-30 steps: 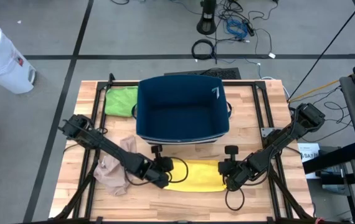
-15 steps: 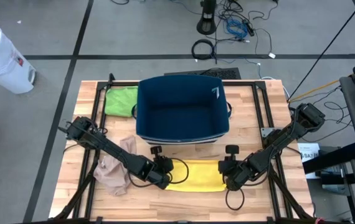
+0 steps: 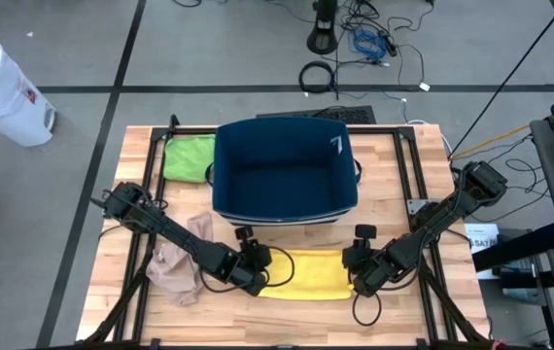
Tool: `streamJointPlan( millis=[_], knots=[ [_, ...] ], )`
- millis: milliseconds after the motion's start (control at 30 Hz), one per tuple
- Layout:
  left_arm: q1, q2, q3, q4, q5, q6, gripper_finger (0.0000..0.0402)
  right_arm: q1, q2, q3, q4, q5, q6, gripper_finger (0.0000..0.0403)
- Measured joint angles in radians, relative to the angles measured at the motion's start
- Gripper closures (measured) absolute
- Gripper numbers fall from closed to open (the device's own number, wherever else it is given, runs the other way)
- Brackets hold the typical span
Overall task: Fold towel
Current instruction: Fold the yellow towel
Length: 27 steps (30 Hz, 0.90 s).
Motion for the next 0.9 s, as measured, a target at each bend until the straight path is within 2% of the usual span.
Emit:
streamJointPlan(
  millis=[133, 267, 400, 567, 900],
  knots=[
    [0.0, 0.0, 0.0, 0.08, 0.02, 0.056, 0.0254, 0.0, -0.01, 0.0, -0.001, 0.001, -0.003, 0.0248],
    [0.0, 0.0, 0.0, 0.223, 0.126, 0.141, 0.0254, 0.011, -0.033, 0.0, 0.013, 0.002, -0.007, 0.0248],
    [-0.002, -0.001, 0.0, 0.337, 0.229, 0.213, 0.0254, 0.044, -0.053, 0.0, 0.097, -0.004, -0.052, 0.0248],
    [-0.001, -0.002, 0.0, 0.374, 0.305, 0.281, 0.0254, 0.091, -0.053, 0.0, 0.221, -0.07, -0.139, 0.0248],
    [0.005, 0.004, 0.0, 0.515, 0.375, 0.362, 0.0254, 0.197, -0.052, 0.0, 0.343, -0.084, -0.146, 0.0248]
  ],
)
